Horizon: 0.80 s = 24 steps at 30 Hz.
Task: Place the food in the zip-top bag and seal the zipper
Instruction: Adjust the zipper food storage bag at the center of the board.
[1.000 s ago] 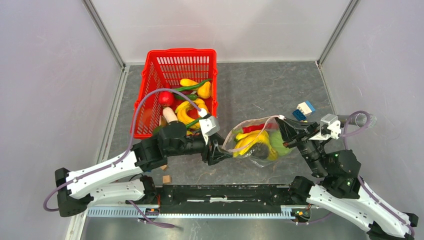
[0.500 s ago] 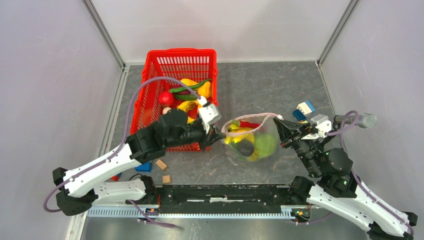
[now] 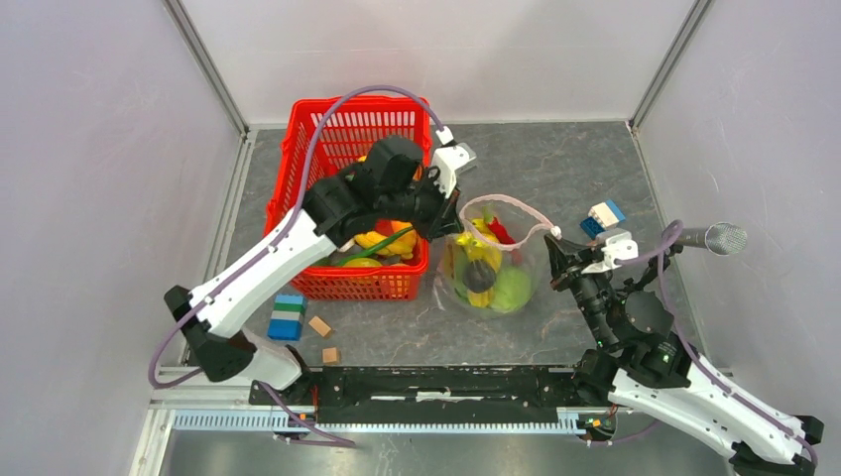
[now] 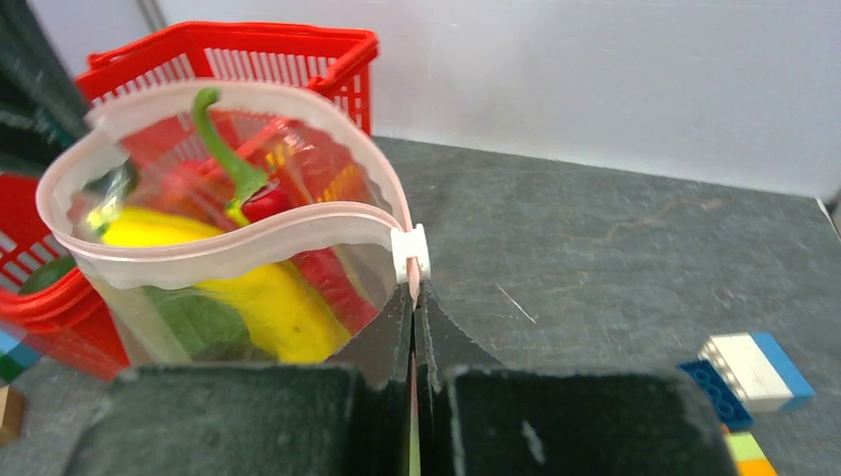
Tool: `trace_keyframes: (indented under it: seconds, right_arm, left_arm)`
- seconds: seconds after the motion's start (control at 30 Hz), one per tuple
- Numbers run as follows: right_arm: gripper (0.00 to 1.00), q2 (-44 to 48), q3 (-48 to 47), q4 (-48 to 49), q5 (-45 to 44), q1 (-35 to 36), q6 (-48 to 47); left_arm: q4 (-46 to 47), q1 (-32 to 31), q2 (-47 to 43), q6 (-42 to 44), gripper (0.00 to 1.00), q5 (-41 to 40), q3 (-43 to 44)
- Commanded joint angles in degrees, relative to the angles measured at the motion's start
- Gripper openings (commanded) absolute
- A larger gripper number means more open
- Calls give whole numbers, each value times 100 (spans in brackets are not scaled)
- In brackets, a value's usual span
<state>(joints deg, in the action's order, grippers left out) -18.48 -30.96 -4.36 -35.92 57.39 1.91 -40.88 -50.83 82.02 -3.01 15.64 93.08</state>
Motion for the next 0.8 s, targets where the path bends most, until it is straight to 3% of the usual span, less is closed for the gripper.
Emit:
trace_keyframes:
  seconds: [0.0,0.07,0.13,0.2,0.23,0.27,0.33,0.37,0.43,0.53,0.77]
  right_arm:
    - [0,-257,-1021,-4,-637,10,220]
    - [0,-219,-1313,38,-183,11,52]
    - [0,-119,-975,554,-208,10,-525]
    - [0,-634,-1316,-338,-1877,10,-359]
    - [0,-766,-1712,-822,-2025,10,-44]
    - [0,-685,-1809,-778,-1710,9,-20]
    - [0,-115,-1111,563,-189,10,-668]
    - [0,55,-957,984,116,10,-755]
    - [0,-196,-1277,536,409,9,-798]
    - [0,-717,-1796,-180,1534,9,-916]
    - [0,-814,-1317,55,1221,5,-899]
  left_arm:
    - [-1045,289,532,-11,2,903,1265]
    - [-541,225,37,-6,2,124,1086]
    - [-132,438,-163,130,2,-615,811]
    - [-693,776,165,94,2,-757,1278]
    - [-867,787,315,96,2,-707,1505]
    - [-840,785,344,68,2,-683,1530]
    - [-549,793,312,97,2,-979,1264]
    - [-405,800,321,145,2,-1110,1143]
    - [-296,835,461,192,2,-1154,1091]
    - [-41,905,695,180,2,-1086,1138]
    - [378,986,1162,90,2,-922,1222]
